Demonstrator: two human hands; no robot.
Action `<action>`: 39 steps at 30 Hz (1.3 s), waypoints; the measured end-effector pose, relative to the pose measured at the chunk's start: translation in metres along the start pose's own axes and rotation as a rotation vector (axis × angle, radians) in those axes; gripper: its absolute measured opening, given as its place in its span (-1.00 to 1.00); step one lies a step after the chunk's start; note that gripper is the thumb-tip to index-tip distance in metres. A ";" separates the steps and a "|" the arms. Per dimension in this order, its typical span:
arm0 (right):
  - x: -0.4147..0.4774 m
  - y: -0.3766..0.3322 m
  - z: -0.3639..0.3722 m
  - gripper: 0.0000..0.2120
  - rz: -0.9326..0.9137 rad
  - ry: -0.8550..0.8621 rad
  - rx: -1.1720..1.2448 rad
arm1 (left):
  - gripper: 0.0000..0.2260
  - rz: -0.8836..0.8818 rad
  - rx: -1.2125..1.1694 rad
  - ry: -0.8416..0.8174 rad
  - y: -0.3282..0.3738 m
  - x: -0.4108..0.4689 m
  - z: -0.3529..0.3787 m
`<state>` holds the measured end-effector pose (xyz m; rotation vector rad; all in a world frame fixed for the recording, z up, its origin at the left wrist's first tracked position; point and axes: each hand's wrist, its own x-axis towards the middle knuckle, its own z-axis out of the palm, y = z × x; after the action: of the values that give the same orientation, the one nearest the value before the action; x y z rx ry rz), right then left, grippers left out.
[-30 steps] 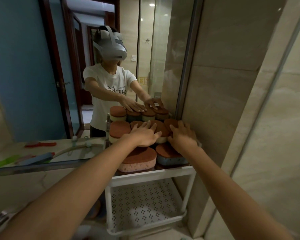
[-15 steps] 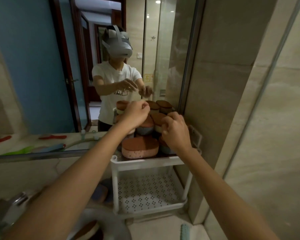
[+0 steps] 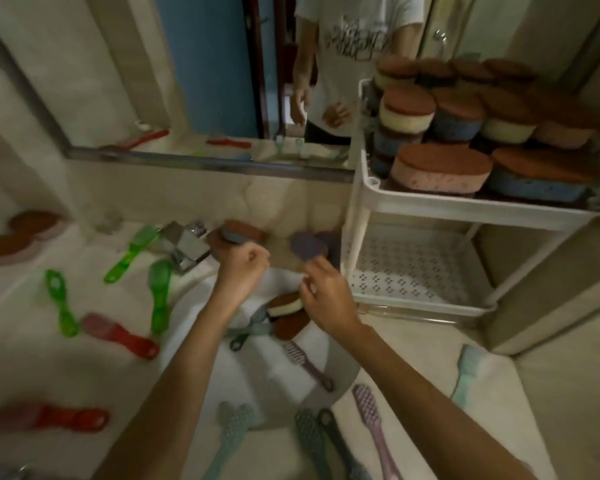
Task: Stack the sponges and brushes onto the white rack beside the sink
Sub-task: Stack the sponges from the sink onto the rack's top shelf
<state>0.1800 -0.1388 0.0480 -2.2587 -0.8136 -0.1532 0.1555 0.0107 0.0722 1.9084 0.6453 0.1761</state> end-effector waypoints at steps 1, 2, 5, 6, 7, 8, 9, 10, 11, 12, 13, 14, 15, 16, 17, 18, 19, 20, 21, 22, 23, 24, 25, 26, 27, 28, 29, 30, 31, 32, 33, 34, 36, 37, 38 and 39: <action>-0.004 0.010 0.015 -0.71 0.100 -0.133 -0.030 | -0.82 -0.068 0.038 -0.037 -0.021 0.001 0.000; -0.007 0.019 0.029 -0.71 0.188 -0.270 -0.056 | -0.79 -0.133 0.081 -0.064 -0.039 0.003 0.001; -0.016 0.042 0.061 -0.66 0.388 -0.607 -0.049 | -0.76 -0.240 0.212 -0.138 -0.078 0.009 0.009; -0.019 0.048 0.070 -0.63 0.465 -0.676 -0.036 | -0.74 -0.254 0.280 -0.178 -0.086 0.012 0.013; -0.021 0.054 0.077 -0.60 0.547 -0.730 -0.022 | -0.73 -0.259 0.346 -0.213 -0.094 0.017 0.017; -0.021 0.060 0.084 -0.58 0.625 -0.767 -0.020 | -0.72 -0.259 0.401 -0.245 -0.100 0.022 0.021; -0.021 0.066 0.091 -0.56 0.682 -0.788 -0.027 | -0.72 -0.272 0.437 -0.280 -0.107 0.029 0.024; -0.020 0.072 0.099 -0.54 0.725 -0.797 -0.035 | -0.72 -0.279 0.465 -0.306 -0.114 0.037 0.028; -0.018 0.076 0.106 -0.52 0.755 -0.801 -0.039 | -0.72 -0.277 0.494 -0.323 -0.121 0.046 0.031; -0.015 0.079 0.114 -0.51 0.780 -0.791 -0.039 | -0.73 -0.272 0.525 -0.339 -0.129 0.055 0.035; -0.012 0.083 0.123 -0.49 0.802 -0.773 -0.035 | -0.75 -0.262 0.558 -0.366 -0.136 0.065 0.039; -0.008 0.087 0.132 -0.47 0.818 -0.755 -0.034 | -0.79 -0.241 0.590 -0.397 -0.142 0.075 0.044; -0.006 0.091 0.142 -0.45 0.827 -0.748 -0.040 | -0.82 -0.220 0.622 -0.439 -0.147 0.084 0.048; -0.005 0.096 0.152 -0.43 0.819 -0.754 -0.064 | -0.80 -0.191 0.648 -0.477 -0.153 0.093 0.053; -0.005 0.100 0.162 -0.44 0.793 -0.776 -0.105 | -0.74 -0.157 0.667 -0.509 -0.158 0.103 0.058; -0.005 0.103 0.170 -0.46 0.749 -0.818 -0.166 | -0.69 -0.123 0.696 -0.540 -0.164 0.112 0.062; -0.005 0.105 0.177 -0.46 0.687 -0.857 -0.236 | -0.66 -0.091 0.742 -0.569 -0.169 0.121 0.066; -0.005 0.106 0.182 -0.46 0.621 -0.890 -0.304 | -0.65 -0.060 0.795 -0.597 -0.173 0.129 0.069; -0.004 0.107 0.187 -0.45 0.565 -0.916 -0.362 | -0.64 -0.030 0.843 -0.623 -0.176 0.137 0.072; -0.002 0.109 0.190 -0.43 0.526 -0.943 -0.408 | -0.62 0.003 0.874 -0.641 -0.179 0.144 0.075; -0.001 0.112 0.194 -0.40 0.500 -0.972 -0.445 | -0.58 0.031 0.891 -0.659 -0.181 0.149 0.078; 0.001 0.116 0.198 -0.36 0.495 -1.001 -0.472 | -0.52 0.062 0.894 -0.677 -0.182 0.154 0.080; 0.003 0.119 0.200 -0.31 0.498 -1.032 -0.495 | -0.48 0.089 0.884 -0.698 -0.184 0.158 0.084; 0.004 0.123 0.203 -0.27 0.499 -1.052 -0.521 | -0.45 0.107 0.877 -0.723 -0.187 0.161 0.087; 0.005 0.126 0.205 -0.25 0.495 -1.058 -0.551 | -0.42 0.118 0.870 -0.751 -0.190 0.163 0.091; 0.005 0.128 0.207 -0.24 0.492 -1.049 -0.574 | -0.41 0.127 0.864 -0.776 -0.194 0.166 0.095; 0.004 0.128 0.210 -0.27 0.498 -1.021 -0.580 | -0.39 0.139 0.863 -0.792 -0.198 0.168 0.100; 0.002 0.129 0.213 -0.32 0.521 -0.974 -0.561 | -0.38 0.160 0.873 -0.798 -0.200 0.170 0.104; 0.001 0.128 0.216 -0.39 0.562 -0.913 -0.526 | -0.37 0.186 0.896 -0.792 -0.201 0.171 0.108; -0.001 0.127 0.220 -0.45 0.616 -0.839 -0.482 | -0.35 0.212 0.921 -0.778 -0.202 0.172 0.110; -0.002 0.126 0.224 -0.50 0.676 -0.766 -0.438 | -0.33 0.231 0.939 -0.761 -0.202 0.172 0.112; -0.003 0.125 0.227 -0.52 0.733 -0.699 -0.402 | -0.32 0.242 0.954 -0.745 -0.202 0.172 0.113; -0.004 0.124 0.234 -0.49 0.817 -0.613 -0.369 | -0.32 0.227 0.972 -0.713 -0.200 0.171 0.112; -0.004 0.124 0.237 -0.45 0.852 -0.581 -0.362 | -0.32 0.208 0.967 -0.687 -0.199 0.170 0.109; -0.003 0.124 0.239 -0.40 0.887 -0.548 -0.356 | -0.31 0.183 0.954 -0.657 -0.197 0.169 0.106; -0.001 0.125 0.240 -0.35 0.921 -0.515 -0.349 | -0.29 0.155 0.933 -0.626 -0.195 0.168 0.102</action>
<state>0.2238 -0.0467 -0.2032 -2.8119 0.1079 0.7897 0.2692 0.0703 -0.1733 2.7024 0.1269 -0.7262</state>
